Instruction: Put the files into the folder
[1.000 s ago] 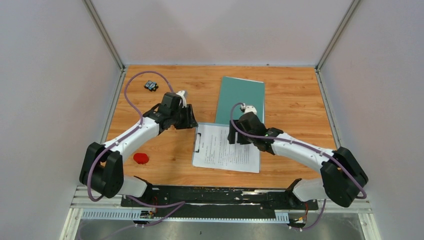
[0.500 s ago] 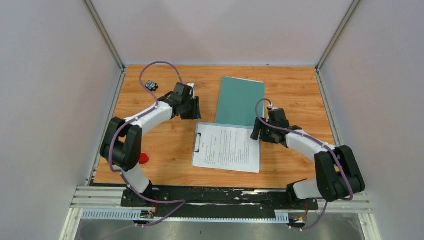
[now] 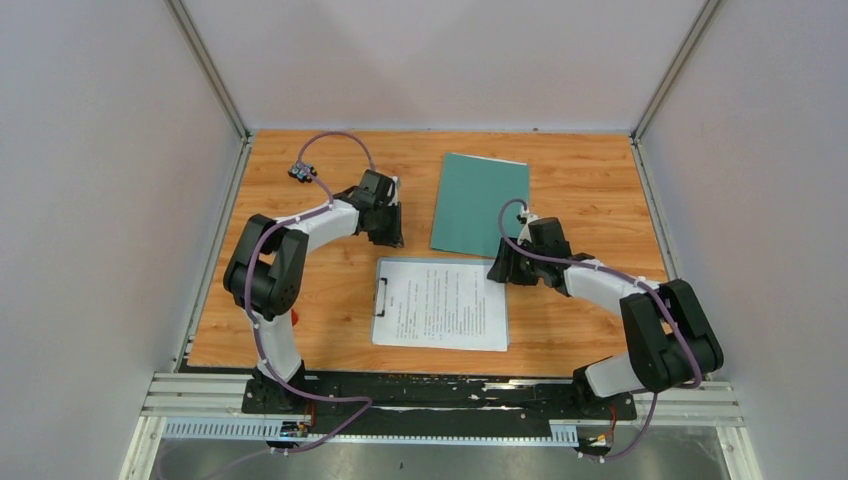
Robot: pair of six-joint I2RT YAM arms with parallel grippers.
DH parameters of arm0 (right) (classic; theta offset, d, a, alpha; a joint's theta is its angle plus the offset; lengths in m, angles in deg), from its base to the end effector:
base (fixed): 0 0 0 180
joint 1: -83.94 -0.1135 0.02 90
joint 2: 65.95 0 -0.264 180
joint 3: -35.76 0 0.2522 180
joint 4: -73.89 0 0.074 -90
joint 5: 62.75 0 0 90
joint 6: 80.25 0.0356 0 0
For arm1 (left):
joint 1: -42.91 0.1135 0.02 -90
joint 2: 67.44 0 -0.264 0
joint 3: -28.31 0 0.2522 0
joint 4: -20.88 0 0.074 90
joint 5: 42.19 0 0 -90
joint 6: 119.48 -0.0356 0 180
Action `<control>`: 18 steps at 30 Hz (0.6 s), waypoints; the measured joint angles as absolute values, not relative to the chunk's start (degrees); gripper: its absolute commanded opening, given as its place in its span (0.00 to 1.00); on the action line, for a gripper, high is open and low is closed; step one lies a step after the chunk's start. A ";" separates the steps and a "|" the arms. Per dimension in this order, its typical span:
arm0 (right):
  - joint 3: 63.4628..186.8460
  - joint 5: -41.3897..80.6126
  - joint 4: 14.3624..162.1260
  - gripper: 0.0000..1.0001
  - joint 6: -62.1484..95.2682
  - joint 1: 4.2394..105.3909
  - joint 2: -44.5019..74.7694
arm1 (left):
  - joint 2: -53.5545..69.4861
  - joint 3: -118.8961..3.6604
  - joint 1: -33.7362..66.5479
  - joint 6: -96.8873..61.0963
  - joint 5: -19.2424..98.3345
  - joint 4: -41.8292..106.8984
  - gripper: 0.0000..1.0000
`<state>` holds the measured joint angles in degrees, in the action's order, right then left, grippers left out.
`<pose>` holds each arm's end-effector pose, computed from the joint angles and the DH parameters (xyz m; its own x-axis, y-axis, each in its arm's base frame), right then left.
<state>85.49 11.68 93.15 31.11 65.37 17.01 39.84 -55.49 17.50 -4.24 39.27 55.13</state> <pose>0.2477 0.0933 0.1514 -0.8685 0.0784 -0.4895 -0.1561 0.8940 0.4201 0.3482 -0.1713 0.1728 -0.9023 -0.0382 -0.4294 0.1229 0.9319 -0.3412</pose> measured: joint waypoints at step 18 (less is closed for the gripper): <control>90.95 18.83 110.41 0.99 30.00 59.01 0.55 | 21.48 -49.46 17.47 -6.54 39.84 60.20 0.60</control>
